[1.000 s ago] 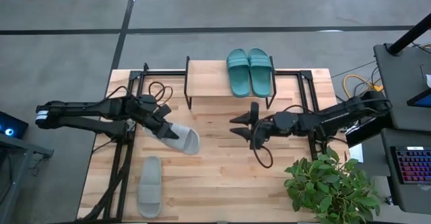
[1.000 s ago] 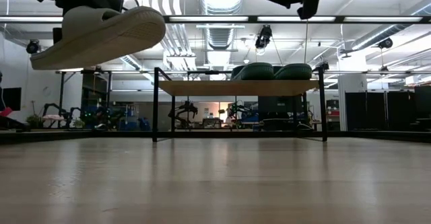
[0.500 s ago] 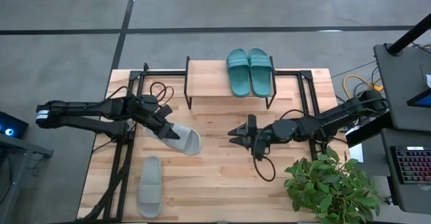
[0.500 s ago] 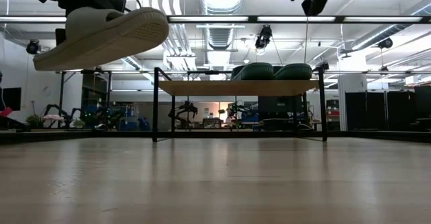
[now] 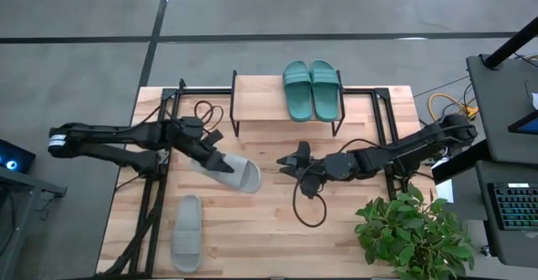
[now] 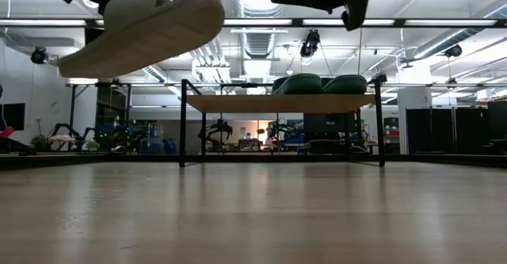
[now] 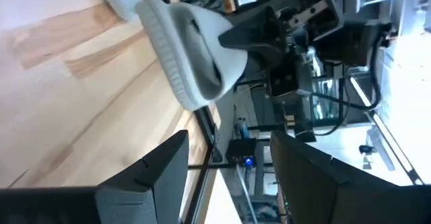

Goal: Pick and place slides into the shelf
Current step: Put the top gray slide on the shelf

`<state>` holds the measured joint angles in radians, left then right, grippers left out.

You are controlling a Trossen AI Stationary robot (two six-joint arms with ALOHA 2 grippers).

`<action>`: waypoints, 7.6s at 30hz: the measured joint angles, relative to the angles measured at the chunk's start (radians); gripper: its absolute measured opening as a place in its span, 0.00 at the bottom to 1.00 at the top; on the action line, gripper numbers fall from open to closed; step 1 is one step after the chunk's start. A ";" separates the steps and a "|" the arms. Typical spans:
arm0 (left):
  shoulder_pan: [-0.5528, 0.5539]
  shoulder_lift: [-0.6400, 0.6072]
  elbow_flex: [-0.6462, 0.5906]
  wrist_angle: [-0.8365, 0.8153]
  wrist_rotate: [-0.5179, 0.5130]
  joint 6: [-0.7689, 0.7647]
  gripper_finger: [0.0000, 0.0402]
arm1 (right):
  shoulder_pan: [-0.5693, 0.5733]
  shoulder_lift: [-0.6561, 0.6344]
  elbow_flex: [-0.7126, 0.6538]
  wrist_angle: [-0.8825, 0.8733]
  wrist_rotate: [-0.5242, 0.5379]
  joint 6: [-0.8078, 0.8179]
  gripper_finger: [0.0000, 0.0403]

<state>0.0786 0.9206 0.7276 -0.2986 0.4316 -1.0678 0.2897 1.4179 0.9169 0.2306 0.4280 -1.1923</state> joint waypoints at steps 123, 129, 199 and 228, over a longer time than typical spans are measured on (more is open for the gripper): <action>0.020 0.319 0.372 -0.149 0.118 0.379 0.29 | 0.067 0.150 0.045 0.086 0.157 -0.307 0.06; 0.020 0.313 0.372 -0.157 0.165 0.379 0.41 | 0.067 0.150 0.045 0.085 0.172 -0.307 0.06; 0.110 -0.638 -0.309 0.355 -0.346 1.049 0.44 | 0.072 0.140 0.079 0.107 0.499 -0.012 0.05; 0.110 -0.797 -0.466 0.606 -0.308 0.869 0.44 | 0.068 0.139 0.079 0.326 0.481 0.127 0.06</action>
<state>0.1883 0.1239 0.2611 0.3076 0.1235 -0.1986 0.3573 1.5566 0.9955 0.5563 0.9093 -1.0657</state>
